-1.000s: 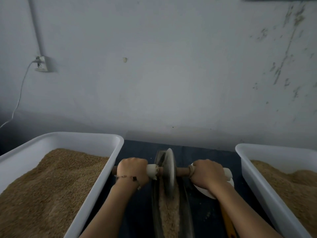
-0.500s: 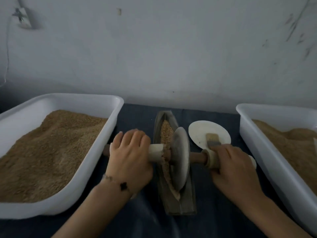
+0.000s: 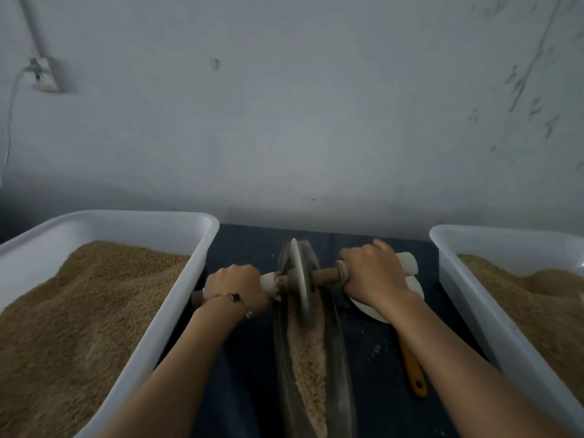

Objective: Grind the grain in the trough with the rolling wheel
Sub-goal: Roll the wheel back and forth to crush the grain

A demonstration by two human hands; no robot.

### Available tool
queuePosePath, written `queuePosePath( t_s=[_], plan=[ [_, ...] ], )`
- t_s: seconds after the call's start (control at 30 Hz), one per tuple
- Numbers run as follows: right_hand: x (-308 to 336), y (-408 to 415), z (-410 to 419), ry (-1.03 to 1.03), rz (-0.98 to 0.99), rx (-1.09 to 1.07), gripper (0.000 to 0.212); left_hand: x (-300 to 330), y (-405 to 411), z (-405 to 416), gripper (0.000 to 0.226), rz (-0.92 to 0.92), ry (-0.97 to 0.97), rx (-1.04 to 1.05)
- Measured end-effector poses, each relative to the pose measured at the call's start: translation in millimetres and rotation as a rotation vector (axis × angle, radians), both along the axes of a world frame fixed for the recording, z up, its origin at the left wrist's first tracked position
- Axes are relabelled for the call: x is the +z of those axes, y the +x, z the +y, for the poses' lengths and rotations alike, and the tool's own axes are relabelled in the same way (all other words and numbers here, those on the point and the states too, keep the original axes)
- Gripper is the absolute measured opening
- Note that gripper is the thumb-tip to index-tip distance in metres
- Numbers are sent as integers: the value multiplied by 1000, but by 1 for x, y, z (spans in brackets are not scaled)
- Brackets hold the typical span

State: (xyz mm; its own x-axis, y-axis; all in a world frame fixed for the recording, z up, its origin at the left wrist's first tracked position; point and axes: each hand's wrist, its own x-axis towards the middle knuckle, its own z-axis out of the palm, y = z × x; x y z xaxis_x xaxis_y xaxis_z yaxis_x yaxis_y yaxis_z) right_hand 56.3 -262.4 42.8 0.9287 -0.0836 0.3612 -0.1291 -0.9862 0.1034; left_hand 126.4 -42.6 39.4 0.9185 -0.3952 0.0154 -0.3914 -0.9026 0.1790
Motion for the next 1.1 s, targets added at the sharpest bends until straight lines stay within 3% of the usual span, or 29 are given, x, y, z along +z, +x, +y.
queuePosePath(
  t_s=[0.1,0.23,0.37,0.47,0.57,0.67,0.8,0.87,0.97,1.03,1.1],
  plan=[
    [0,-25,17,17,-123,-25,21,-6,-23,8,21,-167,-46,13],
    [-36,-76,28,-48,-601,65,21,-27,-79,28,31,-588,-206,-67],
    [-44,-100,33,-128,-805,157,18,-40,-107,45,34,-706,-223,-38],
    [-44,-94,26,-71,-701,147,11,-35,-105,40,31,-785,-225,-89],
    [-39,-69,12,80,-371,67,21,-16,-75,23,30,-651,-71,-178],
    [-24,-33,-5,137,40,-79,20,5,-19,4,21,-294,132,-166],
    [11,16,-12,141,375,-126,7,18,39,-11,17,253,138,-119],
    [27,29,-7,140,505,-175,10,16,46,-9,19,390,105,-103],
    [27,20,-3,130,429,-173,8,11,31,-5,16,282,39,-58],
    [10,-7,3,87,161,-129,10,10,8,2,16,86,45,-46],
    [-17,-46,14,66,-136,-60,24,3,-31,11,19,-256,68,-104]
  ],
)
